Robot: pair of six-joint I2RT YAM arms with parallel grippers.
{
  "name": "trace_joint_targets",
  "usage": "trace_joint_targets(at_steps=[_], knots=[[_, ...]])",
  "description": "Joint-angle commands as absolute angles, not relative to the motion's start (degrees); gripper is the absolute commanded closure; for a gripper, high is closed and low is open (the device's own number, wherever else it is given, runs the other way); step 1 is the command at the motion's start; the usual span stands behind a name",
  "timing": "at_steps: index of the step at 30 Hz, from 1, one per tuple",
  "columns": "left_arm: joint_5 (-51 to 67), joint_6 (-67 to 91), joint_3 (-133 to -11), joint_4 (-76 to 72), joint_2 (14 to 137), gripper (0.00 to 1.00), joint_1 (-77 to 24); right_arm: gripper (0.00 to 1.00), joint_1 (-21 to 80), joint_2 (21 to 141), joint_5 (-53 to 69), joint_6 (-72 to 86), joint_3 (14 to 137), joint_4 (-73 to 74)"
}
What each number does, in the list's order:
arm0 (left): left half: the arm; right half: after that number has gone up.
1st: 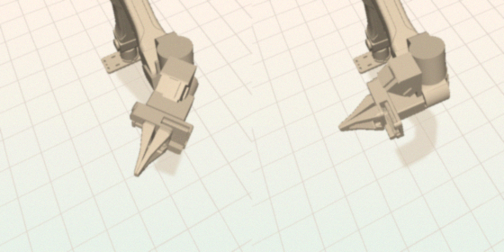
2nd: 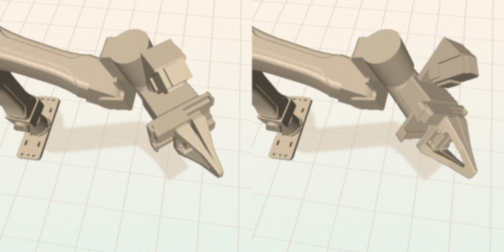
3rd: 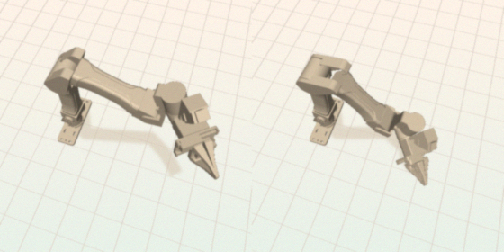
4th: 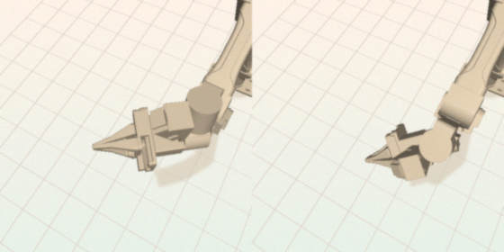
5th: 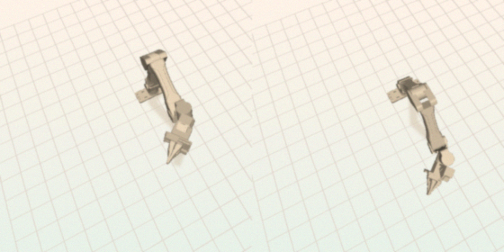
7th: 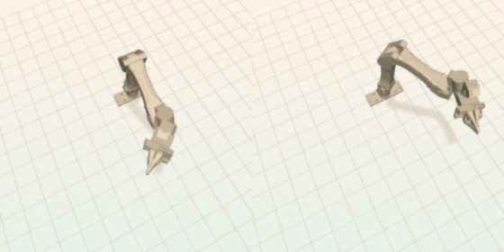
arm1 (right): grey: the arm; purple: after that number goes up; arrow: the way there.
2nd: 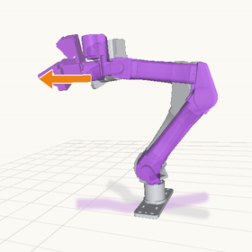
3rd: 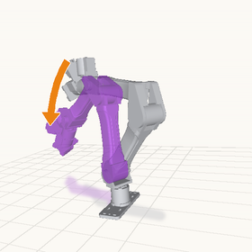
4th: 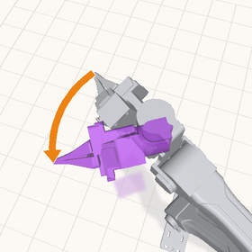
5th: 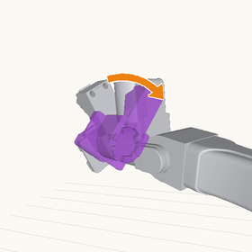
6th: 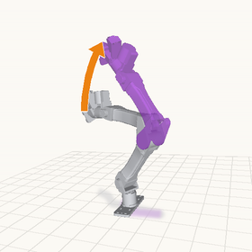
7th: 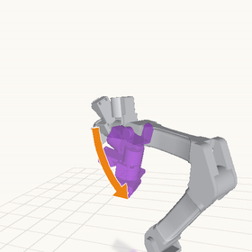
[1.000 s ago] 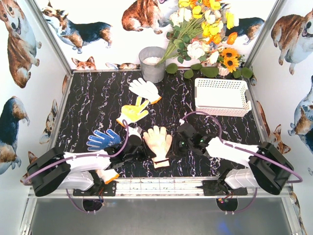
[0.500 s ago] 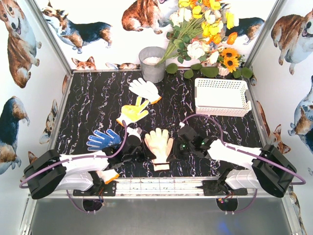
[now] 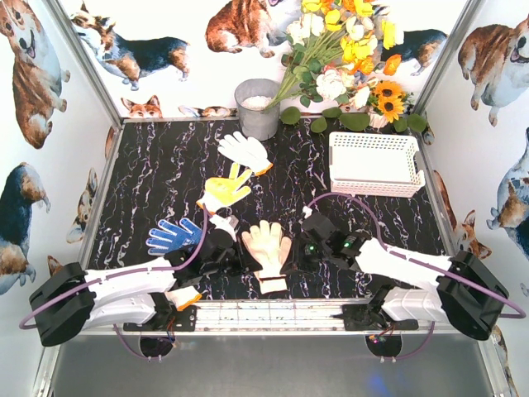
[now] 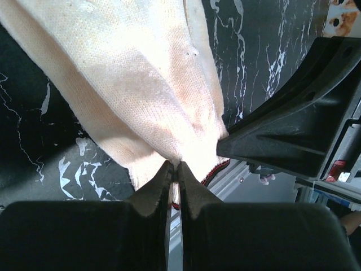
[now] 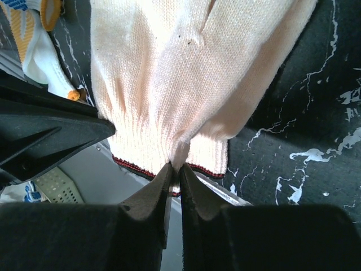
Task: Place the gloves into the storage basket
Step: Adjust the glove at the center of the board.
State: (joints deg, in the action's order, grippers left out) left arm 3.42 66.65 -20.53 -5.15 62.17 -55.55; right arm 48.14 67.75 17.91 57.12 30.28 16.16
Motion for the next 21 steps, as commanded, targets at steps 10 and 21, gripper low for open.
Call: trace_joint_targets(at_steps=[10,21], knots=[[5.9,62.6,-21.2,-2.1,58.2,1.0,-55.9,0.88,49.3,60.5,16.7,57.5,30.1,18.7],[10.0,60.8,-21.8,0.3,56.1,1.0,-56.0,0.88,50.3,59.8,19.0,57.2,30.0,19.3]])
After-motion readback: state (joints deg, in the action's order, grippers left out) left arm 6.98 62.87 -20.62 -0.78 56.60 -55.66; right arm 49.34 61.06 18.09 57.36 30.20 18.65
